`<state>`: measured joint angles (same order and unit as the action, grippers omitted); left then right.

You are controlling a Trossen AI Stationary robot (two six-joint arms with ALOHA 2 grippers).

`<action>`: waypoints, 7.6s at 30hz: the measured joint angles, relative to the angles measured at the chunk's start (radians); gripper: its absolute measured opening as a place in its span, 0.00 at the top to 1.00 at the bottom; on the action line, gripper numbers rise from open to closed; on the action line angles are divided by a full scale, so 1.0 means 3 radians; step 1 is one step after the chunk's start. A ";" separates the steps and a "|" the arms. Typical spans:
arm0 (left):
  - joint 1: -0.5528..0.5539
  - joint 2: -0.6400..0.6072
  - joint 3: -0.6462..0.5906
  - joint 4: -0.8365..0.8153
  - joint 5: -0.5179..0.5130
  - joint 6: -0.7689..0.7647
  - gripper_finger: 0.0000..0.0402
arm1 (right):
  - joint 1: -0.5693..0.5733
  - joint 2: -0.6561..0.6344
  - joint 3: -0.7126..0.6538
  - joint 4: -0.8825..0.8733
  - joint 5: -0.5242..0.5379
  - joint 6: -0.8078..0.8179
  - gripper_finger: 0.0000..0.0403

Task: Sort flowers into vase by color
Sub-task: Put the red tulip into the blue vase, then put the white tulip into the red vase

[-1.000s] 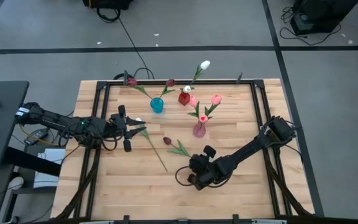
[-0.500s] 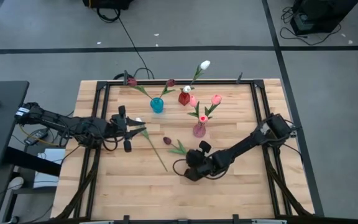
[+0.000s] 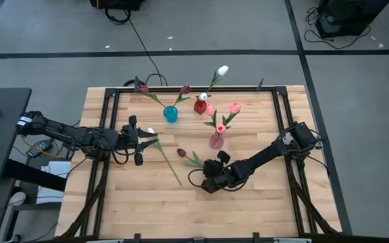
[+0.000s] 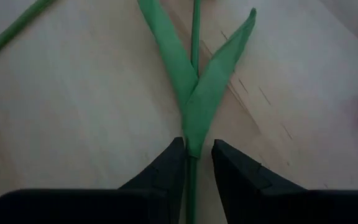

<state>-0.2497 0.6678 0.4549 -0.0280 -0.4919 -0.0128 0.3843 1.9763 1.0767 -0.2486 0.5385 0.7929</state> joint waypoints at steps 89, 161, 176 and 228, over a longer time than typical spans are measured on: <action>-0.0322 0.2299 0.0682 0.2477 0.1267 0.0029 0.92 | 0.0261 -0.0593 -0.0005 0.3568 0.0320 -0.2829 0.98; 0.1943 0.1746 0.0670 0.0229 0.0402 0.0257 0.93 | 0.0085 -0.0870 -0.0174 0.1445 0.0235 -0.1605 0.73; 0.1819 0.1176 0.0428 0.0084 0.0450 0.0345 0.63 | 0.0010 -0.0870 -0.0174 0.1489 0.0223 -0.1603 0.73; 0.0126 -0.0481 -0.1014 0.0948 -0.0241 -0.0145 0.63 | 0.0031 0.0445 0.0813 0.1170 0.0287 -0.1044 0.54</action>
<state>-0.2119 0.5236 0.1506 0.2564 -0.5641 -0.0563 0.3935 2.1098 1.3207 0.1023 0.6246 0.4797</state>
